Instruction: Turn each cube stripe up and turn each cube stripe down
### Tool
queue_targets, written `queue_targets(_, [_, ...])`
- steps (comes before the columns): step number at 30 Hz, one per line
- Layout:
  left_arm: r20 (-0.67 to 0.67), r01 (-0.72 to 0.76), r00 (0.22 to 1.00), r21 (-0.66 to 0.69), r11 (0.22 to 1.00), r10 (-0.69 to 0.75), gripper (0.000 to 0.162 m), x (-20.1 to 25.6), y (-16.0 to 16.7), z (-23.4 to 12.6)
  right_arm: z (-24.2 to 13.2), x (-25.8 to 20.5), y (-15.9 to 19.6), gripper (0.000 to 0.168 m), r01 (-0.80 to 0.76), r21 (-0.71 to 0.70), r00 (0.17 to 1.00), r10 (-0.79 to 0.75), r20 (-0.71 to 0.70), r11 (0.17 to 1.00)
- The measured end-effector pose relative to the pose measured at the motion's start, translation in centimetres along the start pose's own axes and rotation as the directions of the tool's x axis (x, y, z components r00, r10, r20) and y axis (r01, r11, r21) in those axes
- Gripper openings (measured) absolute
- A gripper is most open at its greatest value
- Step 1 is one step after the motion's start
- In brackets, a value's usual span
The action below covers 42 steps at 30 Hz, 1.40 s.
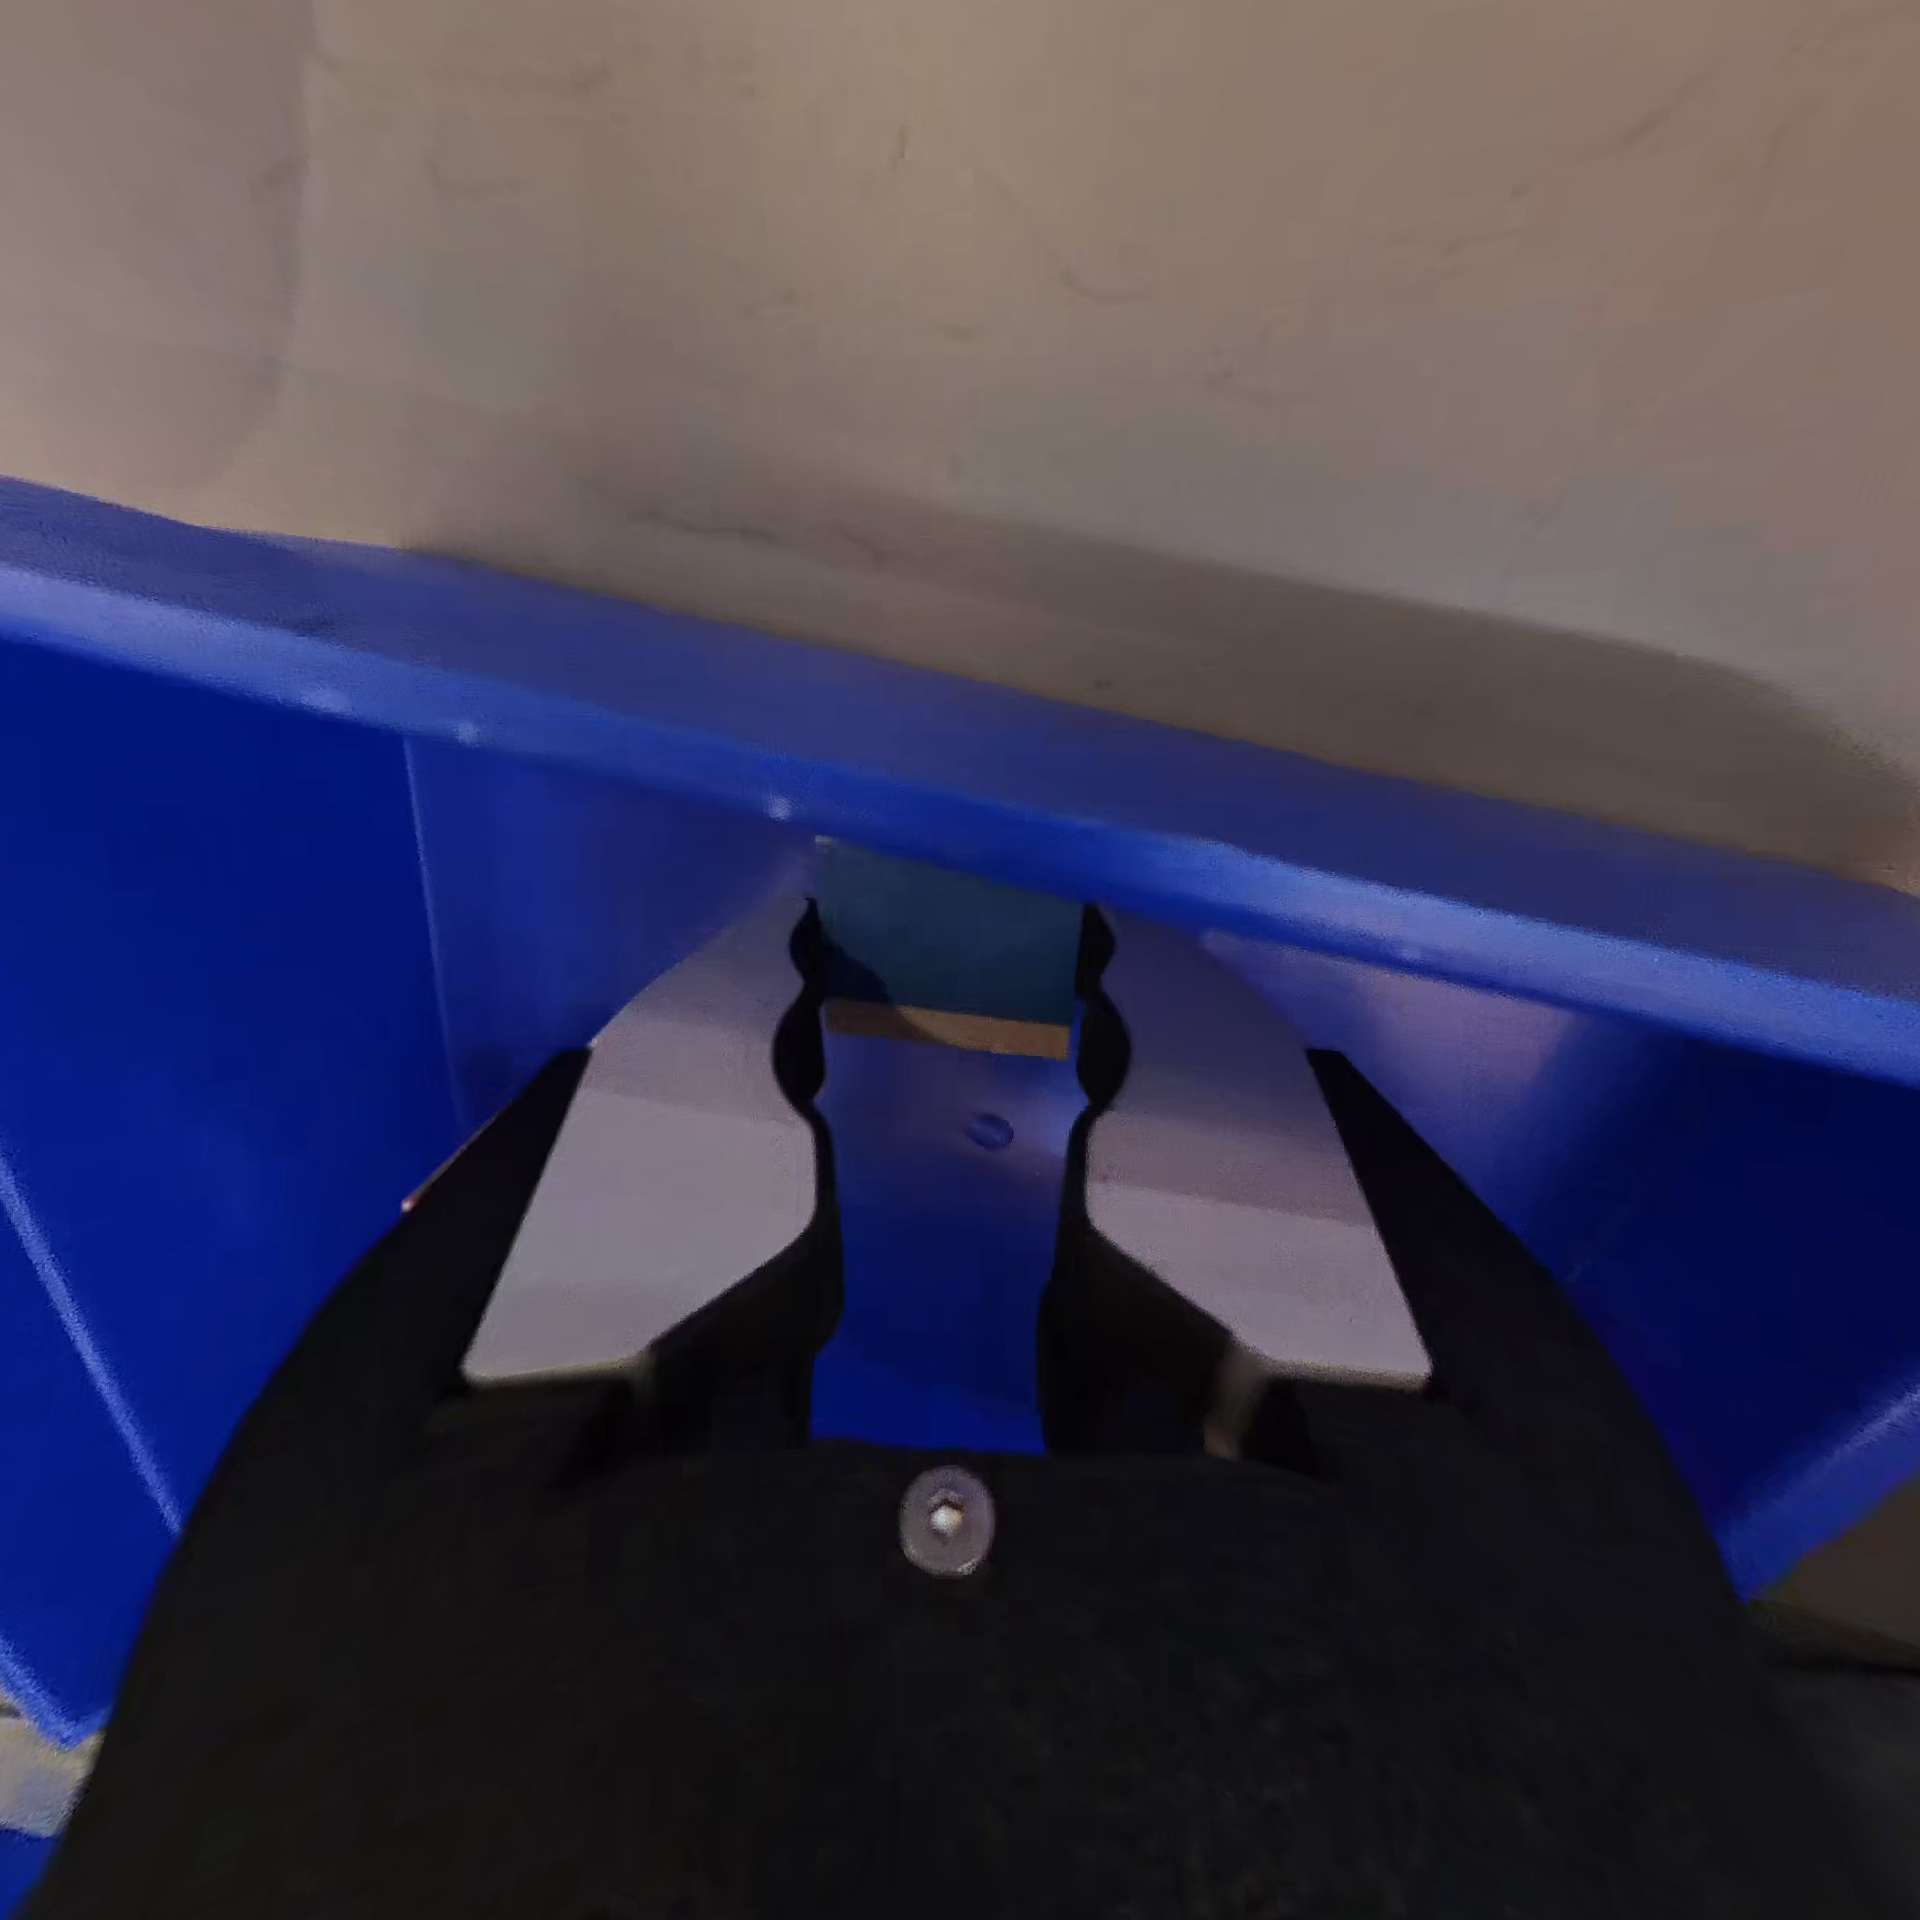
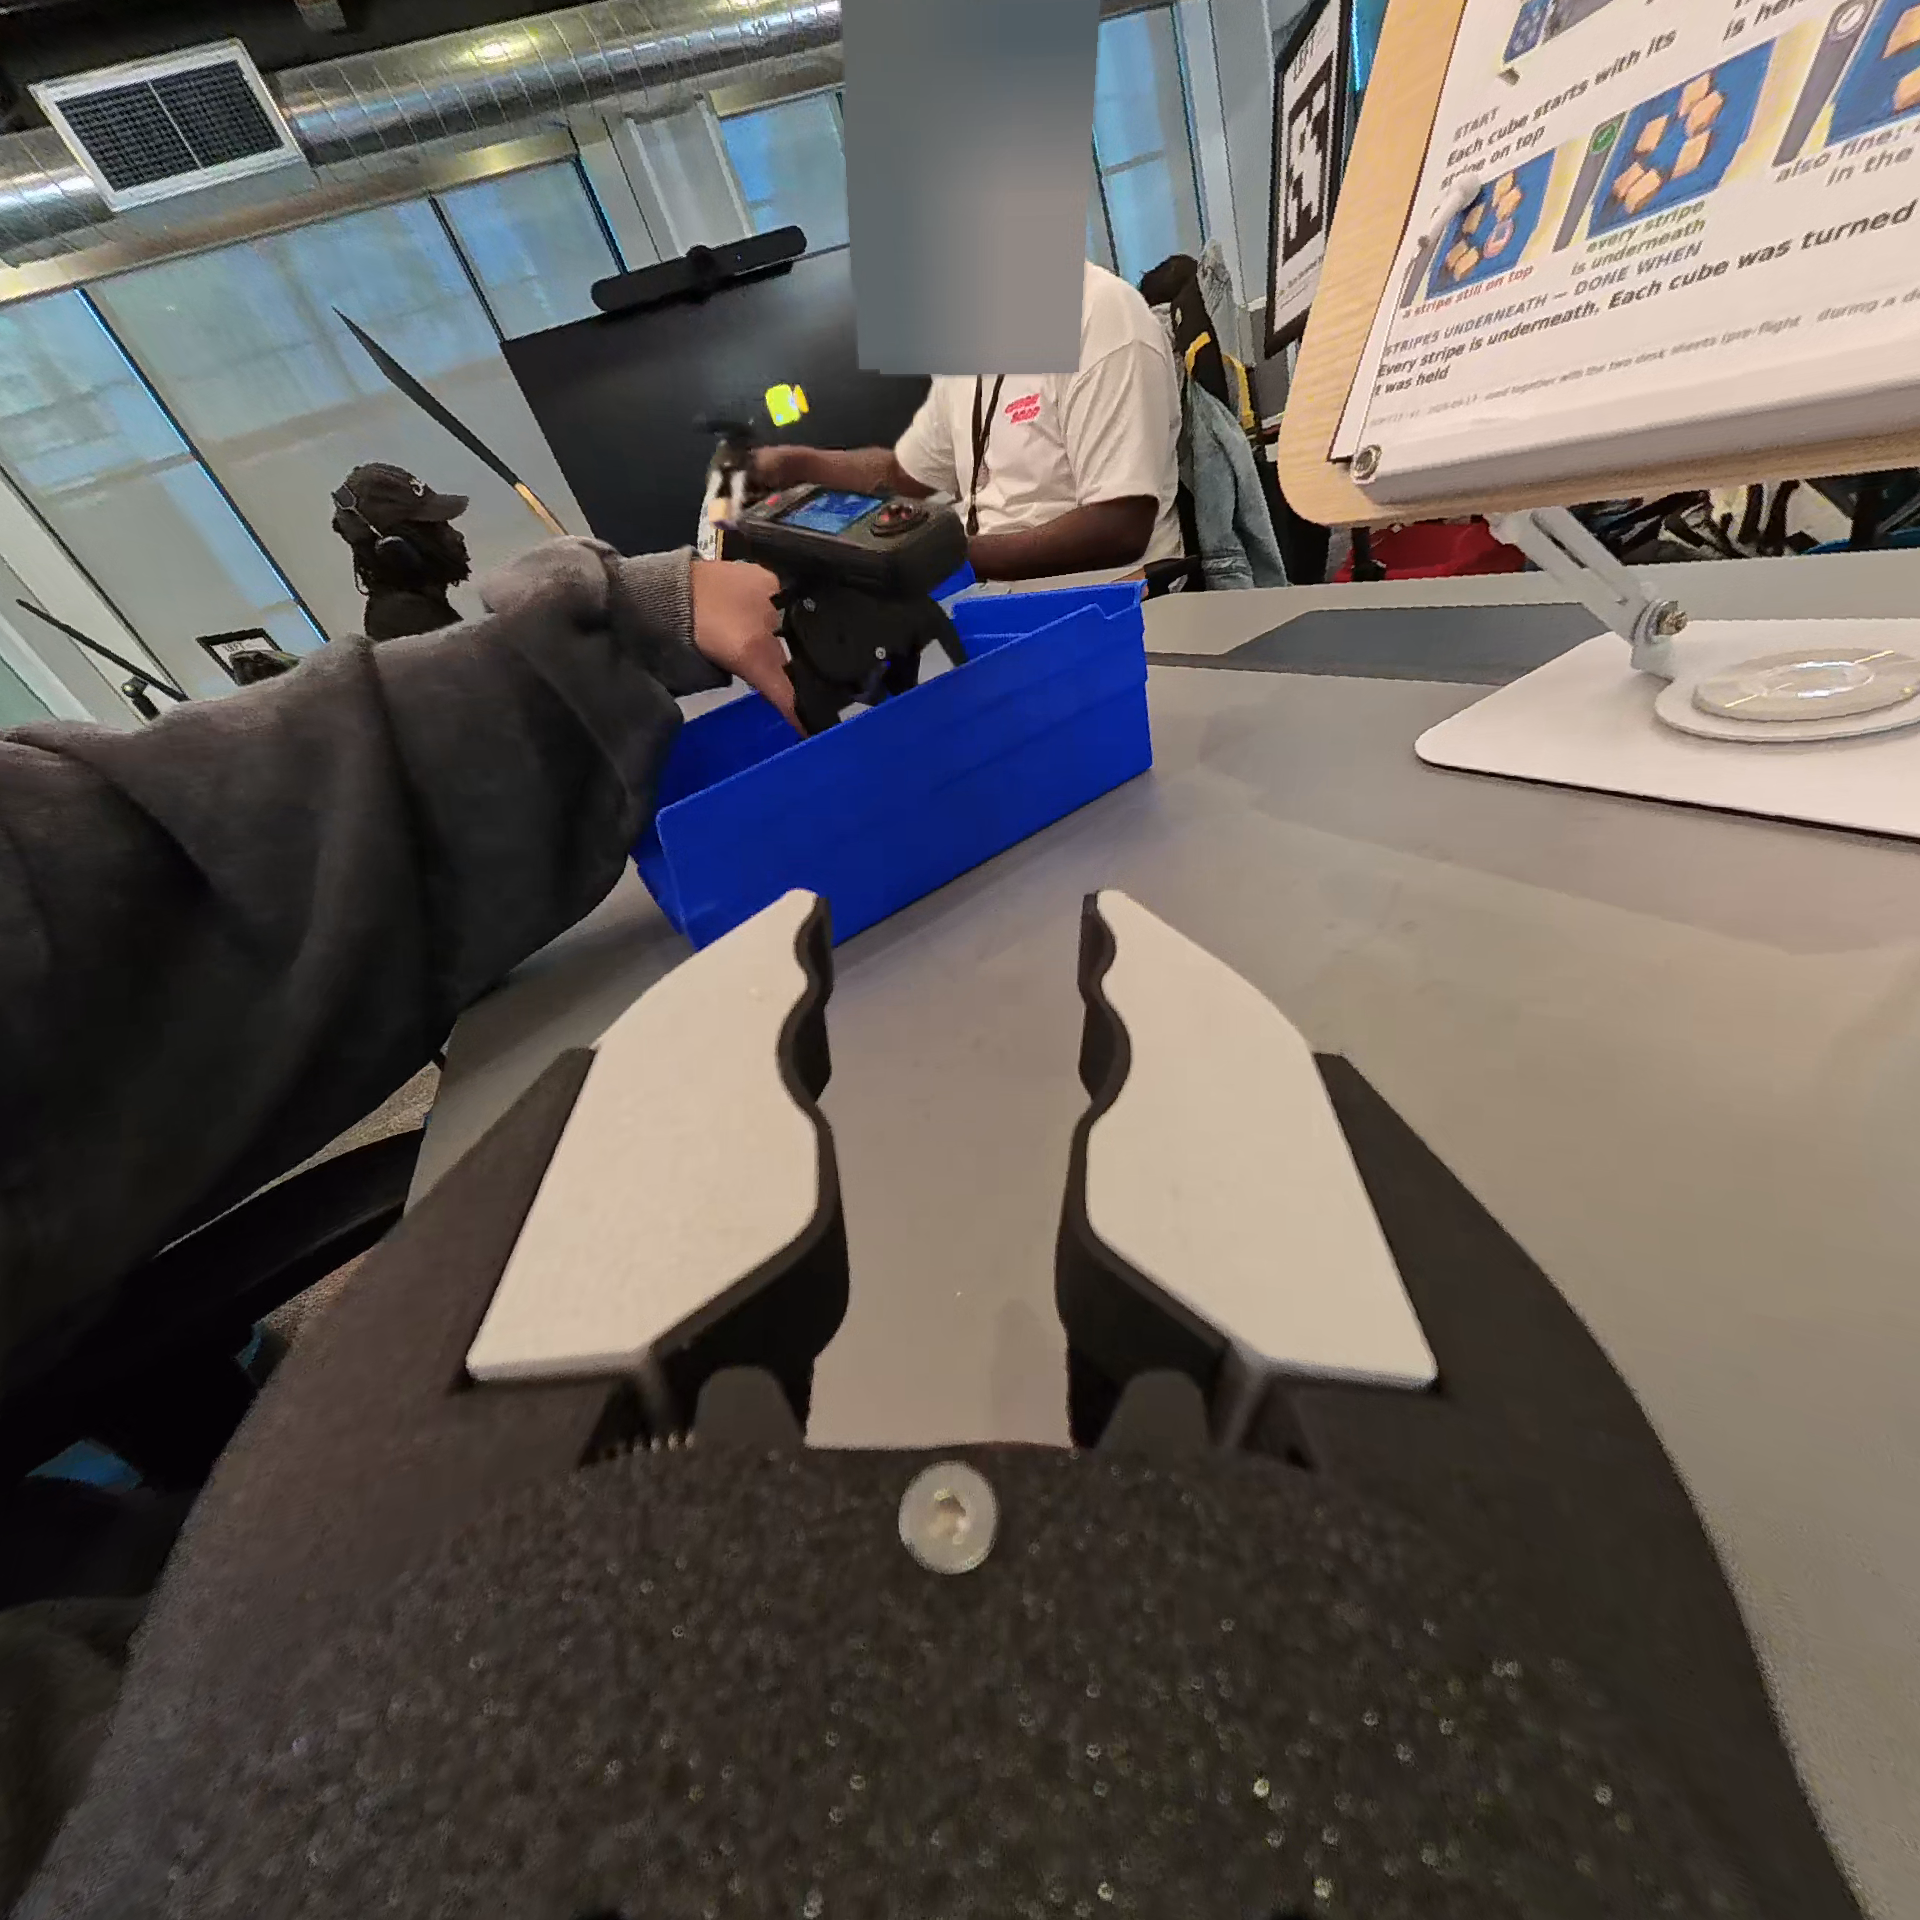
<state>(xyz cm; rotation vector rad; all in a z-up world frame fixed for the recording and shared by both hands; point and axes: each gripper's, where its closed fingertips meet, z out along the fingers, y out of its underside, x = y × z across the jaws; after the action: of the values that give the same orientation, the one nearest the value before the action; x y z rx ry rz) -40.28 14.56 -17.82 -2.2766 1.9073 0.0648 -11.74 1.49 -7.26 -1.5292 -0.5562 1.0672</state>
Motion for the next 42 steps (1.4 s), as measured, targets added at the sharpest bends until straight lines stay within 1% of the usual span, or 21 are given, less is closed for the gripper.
queue_targets(2, [-0.040, 0.018, 0.999, 0.018, 1.000, -0.017, 0.045, 0.2, 0.1, -0.3, 0.1, 0.1, 0.0, 0.045, -0.010, -0.002, 1.000, 0.010, 0.002, 1.000])
queue_targets(5, [-0.047, 0.064, 0.997, 0.083, 0.995, -0.060, 0.045, 0.3, 0.5, -1.7, 0.2, 0.1, -0.1, 0.044, -0.022, 0.001, 1.000, 0.022, 0.009, 1.000])
queue_targets(8, [-0.017, 0.138, 0.990, 0.178, 0.974, -0.137, 0.045, 0.2, 1.1, -4.5, 0.3, 0.0, 0.0, 0.044, -0.029, -0.003, 0.999, 0.029, 0.015, 1.000])
queue_targets(10, [0.007, 0.227, 0.971, 0.267, 0.937, -0.238, 0.045, -0.1, 1.3, -6.9, 0.2, 0.0, -0.1, 0.044, -0.024, 0.002, 1.000, 0.024, 0.014, 1.000])
queue_targets(12, [-0.048, 0.351, 0.932, 0.381, 0.856, -0.360, 0.045, 0.4, 0.4, -9.4, 0.1, 0.0, -0.2, 0.044, -0.017, 0.009, 1.000, 0.017, 0.009, 1.000])
queue_targets(14, [-0.153, 0.453, 0.886, 0.488, 0.746, -0.438, 0.045, 1.8, -1.4, -11.5, 0.0, 0.1, -0.4, 0.045, -0.014, 0.018, 1.000, 0.014, 0.008, 1.000])
queue_targets(16, [-0.282, 0.518, 0.852, 0.571, 0.637, -0.441, 0.045, 4.3, -4.0, -13.2, 0.0, 0.2, -0.4, 0.046, -0.032, 0.021, 0.999, 0.032, 0.015, 0.999])
queue_targets(18, [-0.399, 0.592, 0.803, 0.622, 0.513, -0.443, 0.045, 6.5, -7.2, -14.4, 0.0, 0.1, -0.4, 0.048, -0.084, 0.020, 0.996, 0.083, 0.043, 0.996])
queue_targets(20, [-0.548, 0.671, 0.740, 0.639, 0.377, -0.389, 0.045, 9.1, -11.0, -15.6, 0.1, 0.0, -0.2, 0.053, -0.159, 0.005, 0.985, 0.158, 0.073, 0.987])
queue_targets(22, [-0.688, 0.740, 0.672, 0.626, 0.245, -0.273, 0.045, 11.8, -15.0, -16.8, 0.3, -0.3, 0.0, 0.062, -0.278, -0.040, 0.954, 0.281, 0.109, 0.960])
queue_targets(23, [-0.745, 0.775, 0.631, 0.601, 0.195, -0.217, 0.045, 13.0, -16.8, -17.1, 0.3, -0.8, -0.1, 0.064, -0.337, -0.062, 0.930, 0.343, 0.136, 0.939])
queue_targets(25, [-0.814, 0.824, 0.565, 0.547, 0.146, -0.137, 0.045, 15.1, -20.1, -16.8, 0.2, -2.0, -1.0, 0.068, -0.438, -0.086, 0.871, 0.447, 0.207, 0.895])
queue_targets(26, [-0.826, 0.834, 0.550, 0.537, 0.127, -0.120, 0.045, 15.7, -21.5, -16.3, 0.0, -2.6, -1.7, 0.070, -0.483, -0.087, 0.837, 0.489, 0.245, 0.871])
queue_targets(28, [-0.850, 0.853, 0.519, 0.507, 0.127, -0.095, 0.045, 16.9, -23.9, -15.0, -0.2, -3.4, -2.6, 0.074, -0.532, -0.099, 0.796, 0.536, 0.281, 0.841])
queue_targets(30, [-0.875, 0.875, 0.478, 0.467, 0.130, -0.072, 0.045, 17.7, -25.5, -13.9, -0.3, -3.5, -2.4, 0.073, -0.529, -0.134, 0.799, 0.545, 0.254, 0.838])
queue_targets(32, [-0.885, 0.883, 0.461, 0.449, 0.136, -0.067, 0.045, 18.2, -26.6, -12.8, -0.4, -3.1, -2.2, 0.069, -0.528, -0.152, 0.804, 0.550, 0.226, 0.835])
queue_targets(34, [-0.887, 0.885, 0.452, 0.435, 0.164, -0.089, 0.045, 18.6, -27.2, -11.5, -0.5, -2.5, -2.1, 0.065, -0.553, -0.147, 0.790, 0.573, 0.218, 0.820])
queue_targets(36, [-0.891, 0.887, 0.446, 0.426, 0.181, -0.090, 0.045, 18.8, -27.5, -11.0, -0.5, -1.8, -1.6, 0.063, -0.574, -0.159, 0.777, 0.595, 0.205, 0.804])
queue_targets(39, [-0.879, 0.877, 0.464, 0.438, 0.197, -0.108, 0.045, 18.8, -27.5, -10.6, -0.3, -1.2, -0.5, 0.053, -0.581, -0.186, 0.770, 0.609, 0.190, 0.793])
queue_targets(41, [-0.873, 0.873, 0.470, 0.438, 0.213, -0.129, 0.045, 19.0, -27.6, -10.0, -0.3, -1.2, -0.2, 0.043, -0.597, -0.195, 0.751, 0.628, 0.206, 0.778])
queue_targets(42, [-0.876, 0.877, 0.463, 0.431, 0.210, -0.134, 0.045, 19.0, -27.6, -9.8, -0.2, -1.1, 0.0, 0.043, -0.605, -0.201, 0.743, 0.637, 0.206, 0.771])
